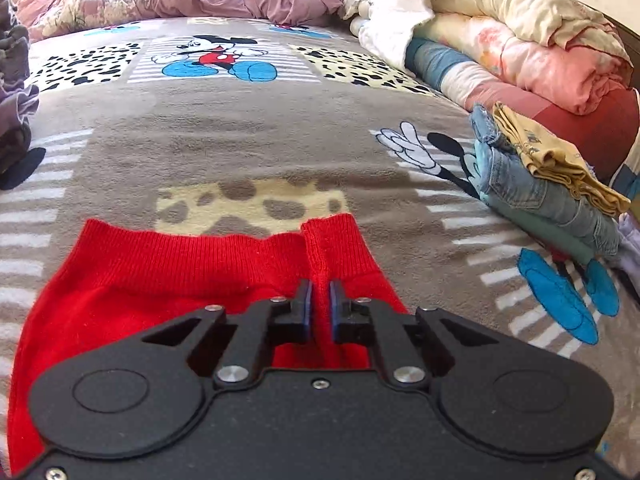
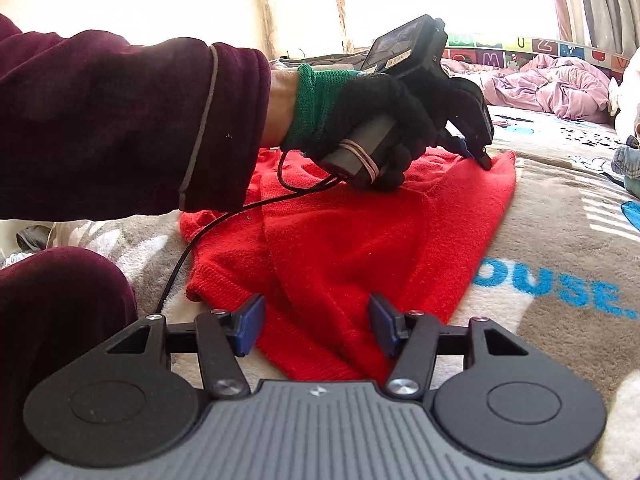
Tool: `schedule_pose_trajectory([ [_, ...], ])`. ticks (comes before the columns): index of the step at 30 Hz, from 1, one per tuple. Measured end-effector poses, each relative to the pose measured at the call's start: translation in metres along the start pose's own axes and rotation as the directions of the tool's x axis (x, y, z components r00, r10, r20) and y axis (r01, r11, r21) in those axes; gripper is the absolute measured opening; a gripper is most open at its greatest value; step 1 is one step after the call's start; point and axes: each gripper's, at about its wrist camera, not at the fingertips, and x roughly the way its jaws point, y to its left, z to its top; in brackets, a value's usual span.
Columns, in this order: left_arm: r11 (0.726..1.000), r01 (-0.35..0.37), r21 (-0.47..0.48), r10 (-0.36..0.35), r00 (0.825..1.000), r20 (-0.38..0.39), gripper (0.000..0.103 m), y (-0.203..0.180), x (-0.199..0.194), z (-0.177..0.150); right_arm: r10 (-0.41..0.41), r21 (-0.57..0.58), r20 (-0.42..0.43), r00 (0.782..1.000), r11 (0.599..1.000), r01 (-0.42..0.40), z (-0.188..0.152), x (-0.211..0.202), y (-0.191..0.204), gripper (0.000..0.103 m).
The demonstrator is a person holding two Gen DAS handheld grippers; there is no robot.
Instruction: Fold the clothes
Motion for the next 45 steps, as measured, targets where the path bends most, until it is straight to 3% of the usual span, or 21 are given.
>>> schedule_pose_trajectory([
  [5, 0.992, -0.079, 0.097, 0.076, 0.996, 0.036, 0.01, -0.017, -0.018, 0.008, 0.0, -0.006, -0.004, 1.0, 1.0, 0.0, 0.001, 0.001, 0.001, 0.059],
  [9, 0.992, -0.015, 0.128, 0.009, 0.999, 0.047, 0.01, -0.035, -0.019, 0.019, 0.001, -0.008, -0.005, 1.0, 1.0, -0.001, 0.001, 0.002, 0.002, 0.06],
  [13, 0.99, -0.057, 0.129, 0.067, 0.995, -0.078, 0.011, -0.025, 0.03, 0.01, 0.003, -0.006, -0.005, 1.0, 1.0, -0.003, 0.001, 0.003, 0.003, 0.06],
  [16, 0.997, -0.026, 0.068, 0.03, 0.998, -0.059, 0.011, -0.018, 0.012, 0.022, 0.005, -0.004, -0.005, 1.0, 1.0, -0.005, 0.001, 0.004, 0.002, 0.06],
  [18, 0.994, 0.006, 0.109, -0.007, 1.0, 0.006, 0.011, -0.022, -0.018, 0.021, 0.006, -0.002, -0.006, 1.0, 1.0, -0.006, 0.002, 0.004, 0.003, 0.06],
  [21, 0.988, 0.056, 0.142, -0.057, 0.998, 0.0, 0.011, -0.026, -0.047, 0.005, 0.013, 0.003, -0.007, 1.0, 1.0, -0.013, 0.002, 0.003, 0.002, 0.061],
  [23, 0.981, 0.079, 0.18, -0.073, 0.996, -0.044, 0.011, -0.033, -0.049, -0.012, 0.019, 0.008, -0.006, 1.0, 1.0, -0.019, 0.001, 0.002, 0.001, 0.061],
  [24, 0.976, 0.054, 0.211, -0.038, 0.996, -0.076, 0.011, -0.035, -0.04, -0.023, 0.02, 0.007, -0.006, 1.0, 1.0, -0.02, 0.001, 0.002, 0.001, 0.061],
  [27, 0.983, 0.031, 0.181, -0.016, 0.997, -0.08, 0.011, -0.025, -0.027, -0.039, 0.022, 0.004, -0.005, 1.0, 1.0, -0.022, 0.001, 0.001, 0.0, 0.06],
  [32, 0.979, 0.061, 0.194, -0.064, 0.998, 0.01, 0.011, -0.043, -0.086, -0.042, 0.009, -0.002, 0.006, 1.0, 1.0, -0.009, -0.002, 0.002, 0.003, 0.061],
  [34, 0.979, 0.06, 0.196, -0.058, 0.998, -0.018, 0.011, -0.045, -0.086, -0.054, 0.015, 0.002, 0.01, 1.0, 1.0, -0.015, -0.003, 0.001, 0.002, 0.061],
  [36, 0.978, 0.009, 0.207, 0.014, 0.994, -0.108, 0.011, -0.044, -0.058, -0.069, 0.021, 0.006, 0.014, 1.0, 1.0, -0.021, -0.003, 0.001, 0.0, 0.061],
  [39, 0.983, 0.024, 0.181, -0.009, 0.997, -0.08, 0.011, -0.046, -0.071, -0.064, 0.029, 0.012, 0.022, 0.999, 1.0, -0.029, -0.004, -0.001, -0.001, 0.061],
  [41, 0.976, 0.038, 0.215, -0.031, 0.999, -0.038, 0.017, -0.055, -0.092, -0.062, 0.027, 0.018, 0.027, 0.999, 0.999, -0.028, -0.005, -0.002, 0.0, 0.061],
  [43, 0.982, 0.0, 0.191, 0.019, 0.995, -0.098, 0.034, -0.054, -0.08, -0.066, 0.02, 0.015, 0.031, 0.999, 1.0, -0.02, -0.006, -0.002, 0.001, 0.061],
  [45, 0.986, -0.019, 0.166, 0.048, 0.984, -0.173, 0.043, -0.048, -0.061, -0.073, 0.019, 0.013, 0.034, 0.999, 1.0, -0.019, -0.006, -0.001, 0.002, 0.062],
])
